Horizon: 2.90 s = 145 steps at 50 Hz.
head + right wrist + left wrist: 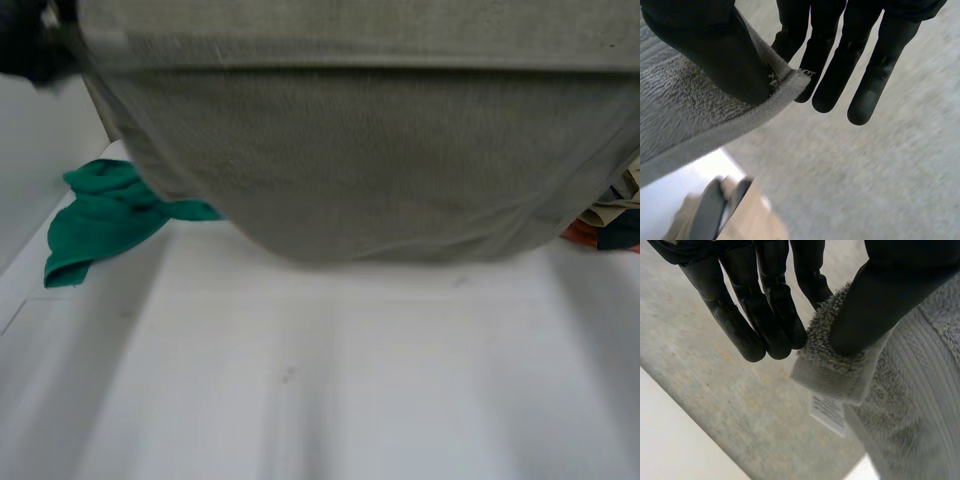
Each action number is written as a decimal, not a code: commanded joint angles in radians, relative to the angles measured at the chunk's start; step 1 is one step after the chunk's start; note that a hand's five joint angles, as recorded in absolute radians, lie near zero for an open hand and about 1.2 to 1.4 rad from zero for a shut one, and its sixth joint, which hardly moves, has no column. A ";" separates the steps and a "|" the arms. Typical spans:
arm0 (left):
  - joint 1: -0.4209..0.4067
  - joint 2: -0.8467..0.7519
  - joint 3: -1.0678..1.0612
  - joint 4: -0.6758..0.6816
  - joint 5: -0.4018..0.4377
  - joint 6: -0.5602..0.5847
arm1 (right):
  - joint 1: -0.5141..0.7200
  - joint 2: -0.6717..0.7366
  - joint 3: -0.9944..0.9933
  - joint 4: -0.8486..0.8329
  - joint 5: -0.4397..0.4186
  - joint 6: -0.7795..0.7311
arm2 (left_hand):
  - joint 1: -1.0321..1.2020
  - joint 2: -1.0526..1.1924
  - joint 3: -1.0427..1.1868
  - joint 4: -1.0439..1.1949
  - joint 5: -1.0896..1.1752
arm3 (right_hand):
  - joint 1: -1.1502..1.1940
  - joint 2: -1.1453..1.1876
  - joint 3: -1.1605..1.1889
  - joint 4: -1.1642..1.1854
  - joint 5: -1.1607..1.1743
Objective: Fold the laundry.
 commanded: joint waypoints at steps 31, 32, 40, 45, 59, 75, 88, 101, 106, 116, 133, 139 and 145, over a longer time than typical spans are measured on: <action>-0.043 -0.635 0.877 0.217 -0.216 -0.330 | 0.266 0.476 -0.498 -0.653 0.374 0.267 | 0.260 0.202 0.211 0.202 0.217 | 0.261 0.221 0.208 0.200 0.216; -0.043 -0.631 0.865 0.222 -0.209 -0.326 | 0.268 0.472 -0.492 -0.649 0.367 0.262 | 0.260 0.202 0.211 0.202 0.217 | 0.261 0.221 0.208 0.200 0.216; -0.028 -0.624 0.638 0.242 -0.164 -0.281 | 0.289 0.472 -0.357 -0.554 0.302 0.234 | 0.260 0.202 0.211 0.202 0.217 | 0.261 0.221 0.208 0.200 0.216; -0.017 -0.637 0.425 0.288 -0.153 -0.244 | 0.288 0.491 -0.190 -0.521 0.273 0.219 | 0.260 0.202 0.211 0.202 0.217 | 0.261 0.221 0.208 0.200 0.216; -0.008 -0.665 -0.084 0.307 -0.084 0.033 | 0.244 0.606 0.117 -0.390 0.233 -0.044 | 0.260 0.202 0.211 0.202 0.217 | 0.261 0.221 0.208 0.200 0.216; 0.052 -0.213 -0.500 -0.233 -0.006 0.360 | 0.092 0.127 0.453 0.226 0.198 -0.535 | 0.260 0.202 0.211 0.202 0.217 | 0.261 0.221 0.208 0.200 0.216; 0.029 -0.368 -0.234 -0.263 0.059 0.336 | 0.141 0.316 0.317 0.076 0.147 -0.450 | 0.260 0.202 0.211 0.202 0.217 | 0.261 0.221 0.208 0.200 0.216; -0.090 -0.765 0.300 -0.191 -0.211 0.139 | 0.237 0.652 -0.068 -0.233 0.228 -0.229 | 0.260 0.202 0.211 0.202 0.217 | 0.261 0.221 0.208 0.200 0.216; -0.123 -0.896 0.458 -0.195 -0.265 0.139 | 0.265 0.790 -0.221 -0.270 0.242 -0.221 | 0.260 0.202 0.211 0.202 0.217 | 0.261 0.221 0.208 0.200 0.216; -0.179 -1.042 0.712 -0.263 -0.345 0.087 | 0.309 1.028 -0.524 -0.248 0.347 -0.157 | -0.962 -1.020 -1.011 -1.020 -1.004 | -0.961 -1.000 -1.014 -1.022 -1.006; -0.179 -0.597 0.181 0.036 -0.167 -0.007 | 0.178 0.614 0.054 0.014 0.169 -0.112 | -0.962 -1.020 -1.011 -1.020 -1.004 | -0.961 -1.000 -1.014 -1.022 -1.006; -0.175 -0.629 0.084 0.142 -0.138 0.090 | 0.129 0.571 0.194 -0.110 0.120 -0.118 | -0.962 -1.020 -1.011 -1.020 -1.004 | -0.961 -1.000 -1.014 -1.022 -1.006; -0.166 -0.675 0.053 0.121 -0.152 0.147 | 0.113 0.529 0.269 -0.213 0.104 -0.097 | -0.962 -1.020 -1.011 -1.020 -1.004 | -0.961 -1.000 -1.014 -1.022 -1.006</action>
